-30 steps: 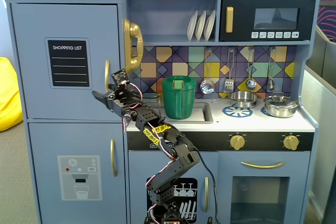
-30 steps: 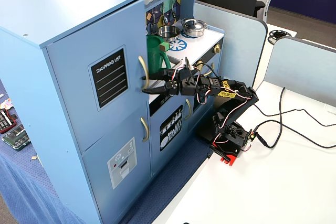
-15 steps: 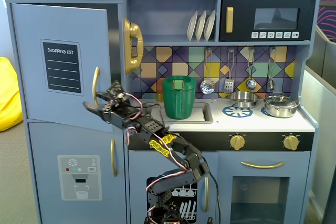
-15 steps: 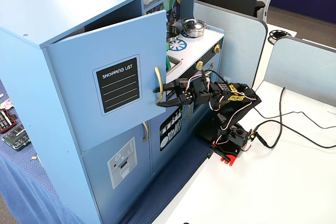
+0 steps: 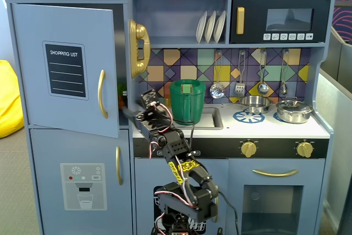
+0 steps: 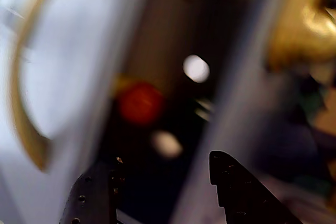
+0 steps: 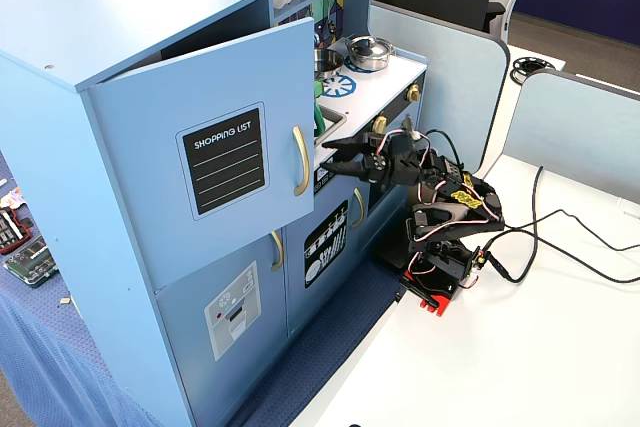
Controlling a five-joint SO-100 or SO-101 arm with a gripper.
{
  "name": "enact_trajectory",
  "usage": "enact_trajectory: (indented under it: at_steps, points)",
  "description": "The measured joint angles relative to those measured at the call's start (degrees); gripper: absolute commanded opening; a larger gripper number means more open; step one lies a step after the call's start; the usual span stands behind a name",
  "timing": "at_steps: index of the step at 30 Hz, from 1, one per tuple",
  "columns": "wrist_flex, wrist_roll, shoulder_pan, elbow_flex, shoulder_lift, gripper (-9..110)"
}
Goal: Open the left cabinet door
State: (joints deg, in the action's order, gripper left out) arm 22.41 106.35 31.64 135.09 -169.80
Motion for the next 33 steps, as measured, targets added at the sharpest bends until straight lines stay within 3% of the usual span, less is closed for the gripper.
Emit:
enact_trajectory:
  at_steps: [3,7,26,29,33]
  points:
    - [0.35,-1.41,-4.92,0.00,2.55,10]
    - [-3.52,0.00,-3.87,0.09,8.09,9]
    - [-18.72,13.80,28.21,0.09,18.98,7]
    - [-19.60,13.71,28.65,0.09,18.98,6]
    - [-19.95,9.84,20.39,1.67,18.54,6]
